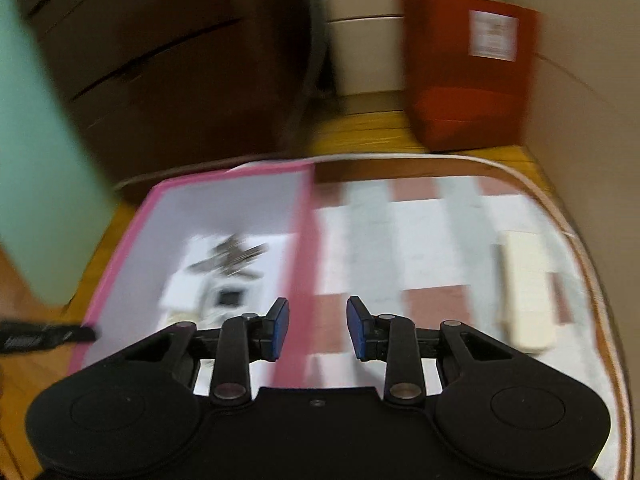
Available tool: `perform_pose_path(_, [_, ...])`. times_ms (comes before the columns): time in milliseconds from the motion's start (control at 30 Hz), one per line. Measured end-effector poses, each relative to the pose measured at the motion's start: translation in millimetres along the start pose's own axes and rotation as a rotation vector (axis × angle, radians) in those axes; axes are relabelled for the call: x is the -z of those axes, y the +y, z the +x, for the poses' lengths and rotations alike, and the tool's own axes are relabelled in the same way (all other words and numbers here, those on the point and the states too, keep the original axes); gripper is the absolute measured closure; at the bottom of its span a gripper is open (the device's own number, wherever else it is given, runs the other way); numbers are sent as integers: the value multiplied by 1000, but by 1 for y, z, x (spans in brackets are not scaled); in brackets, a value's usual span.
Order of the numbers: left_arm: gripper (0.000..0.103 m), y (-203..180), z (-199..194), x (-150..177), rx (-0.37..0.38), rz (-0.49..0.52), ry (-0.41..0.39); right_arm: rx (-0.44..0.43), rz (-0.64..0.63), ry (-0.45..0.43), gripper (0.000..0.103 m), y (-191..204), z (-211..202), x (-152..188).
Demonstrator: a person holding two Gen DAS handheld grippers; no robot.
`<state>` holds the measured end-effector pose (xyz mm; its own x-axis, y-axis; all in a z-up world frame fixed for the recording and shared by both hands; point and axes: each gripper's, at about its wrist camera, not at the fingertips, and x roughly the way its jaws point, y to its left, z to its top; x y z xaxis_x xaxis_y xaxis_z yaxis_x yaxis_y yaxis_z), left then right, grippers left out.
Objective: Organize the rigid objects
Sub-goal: 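Reach the right tool to the cream power bank and grasp it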
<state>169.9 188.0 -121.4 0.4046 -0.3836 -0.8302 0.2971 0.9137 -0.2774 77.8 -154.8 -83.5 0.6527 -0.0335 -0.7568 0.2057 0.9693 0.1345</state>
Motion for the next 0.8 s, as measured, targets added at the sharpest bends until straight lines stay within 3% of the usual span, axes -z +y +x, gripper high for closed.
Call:
perform_pose_path(100, [98, -1, 0, 0, -3, -2, 2, 70, 37, 23, 66, -36, 8, -4])
perform_pose_path(333, [98, -5, 2, -1, -21, 9, 8, 196, 52, 184, 56, -102, 64, -24])
perform_pose_path(467, [98, -7, 3, -1, -28, 13, 10, 256, 86, 215, 38, -133, 98, -24])
perform_pose_path(567, [98, -9, 4, 0, -39, 23, 10, 277, 104, 228, 35, -147, 120, -24])
perform_pose_path(667, [98, -9, 5, 0, -42, 23, 11, 259, 119, 224, 44, -148, 129, -22])
perform_pose_path(800, [98, -9, 5, 0, -44, 23, 12, 271, 74, 166, 44, -137, 117, -12])
